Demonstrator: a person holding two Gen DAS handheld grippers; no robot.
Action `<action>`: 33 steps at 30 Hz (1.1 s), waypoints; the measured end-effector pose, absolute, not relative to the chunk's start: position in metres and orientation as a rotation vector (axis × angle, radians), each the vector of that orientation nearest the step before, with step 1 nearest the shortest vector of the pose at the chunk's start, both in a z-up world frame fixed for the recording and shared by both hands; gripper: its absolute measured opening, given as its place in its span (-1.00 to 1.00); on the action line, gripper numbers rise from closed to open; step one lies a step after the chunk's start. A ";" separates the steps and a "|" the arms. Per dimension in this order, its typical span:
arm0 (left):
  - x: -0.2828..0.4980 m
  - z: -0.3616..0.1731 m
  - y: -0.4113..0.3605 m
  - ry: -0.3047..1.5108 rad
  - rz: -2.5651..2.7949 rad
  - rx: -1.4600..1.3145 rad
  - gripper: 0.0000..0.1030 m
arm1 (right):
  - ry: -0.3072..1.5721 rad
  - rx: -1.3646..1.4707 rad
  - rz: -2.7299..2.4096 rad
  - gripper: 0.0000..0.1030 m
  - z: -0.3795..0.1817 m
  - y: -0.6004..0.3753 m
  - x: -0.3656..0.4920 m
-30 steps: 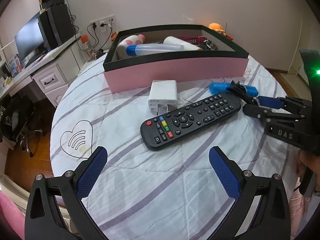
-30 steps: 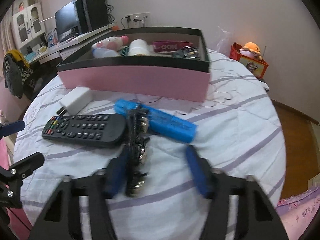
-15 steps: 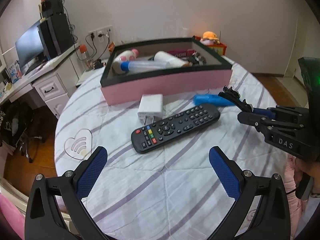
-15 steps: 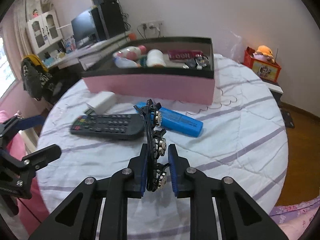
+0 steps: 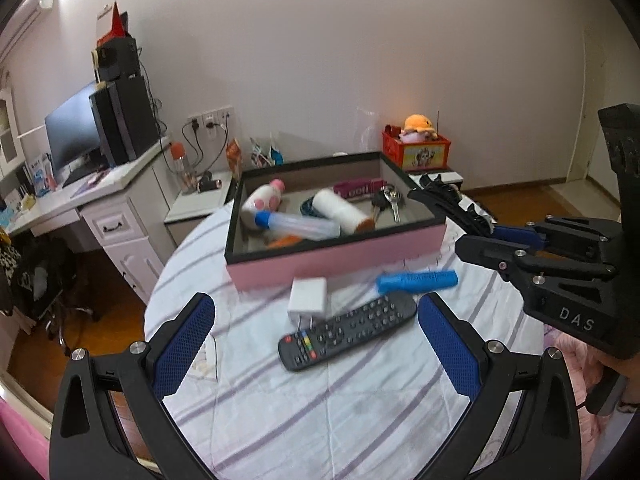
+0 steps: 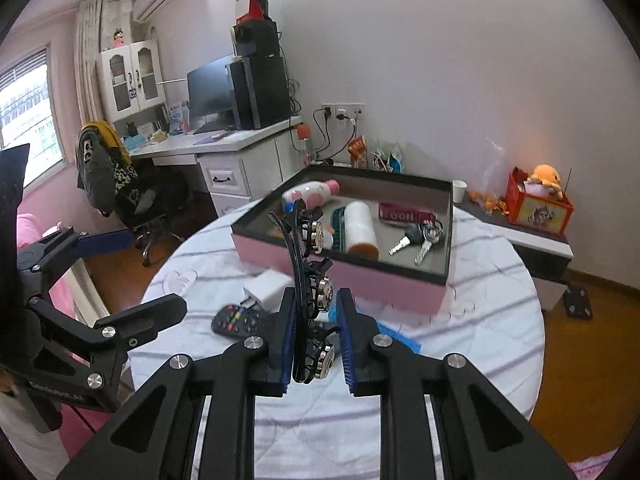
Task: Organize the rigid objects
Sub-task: 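Lift the hair clip with the right gripper and lower it into the box, then open the right gripper to release the hair clip in the box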
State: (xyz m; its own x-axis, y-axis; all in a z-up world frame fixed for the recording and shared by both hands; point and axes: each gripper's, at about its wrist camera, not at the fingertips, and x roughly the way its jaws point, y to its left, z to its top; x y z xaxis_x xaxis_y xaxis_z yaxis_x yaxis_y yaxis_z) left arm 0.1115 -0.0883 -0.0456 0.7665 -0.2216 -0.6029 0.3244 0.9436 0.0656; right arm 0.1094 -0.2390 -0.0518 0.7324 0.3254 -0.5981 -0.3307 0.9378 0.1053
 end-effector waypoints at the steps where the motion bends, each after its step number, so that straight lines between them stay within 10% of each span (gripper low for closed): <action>1: 0.115 -0.044 -0.089 0.630 -0.297 0.173 0.99 | 0.649 -0.011 0.360 -0.63 -0.049 -0.239 0.113; 31: 0.269 -0.081 -0.109 0.772 -0.234 0.174 0.99 | 0.834 -0.034 0.246 -0.60 -0.110 -0.262 0.291; 33: 0.267 -0.081 -0.106 0.774 -0.231 0.170 0.99 | 0.834 -0.026 0.244 0.00 -0.110 -0.262 0.290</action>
State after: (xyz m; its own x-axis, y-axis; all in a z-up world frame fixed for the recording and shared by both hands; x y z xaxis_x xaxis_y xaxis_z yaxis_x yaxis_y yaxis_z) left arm 0.2675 -0.1064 -0.0807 0.6916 -0.1433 -0.7079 0.2680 0.9611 0.0672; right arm 0.2898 -0.2621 -0.1099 0.6454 0.2040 -0.7361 -0.2247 0.9717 0.0723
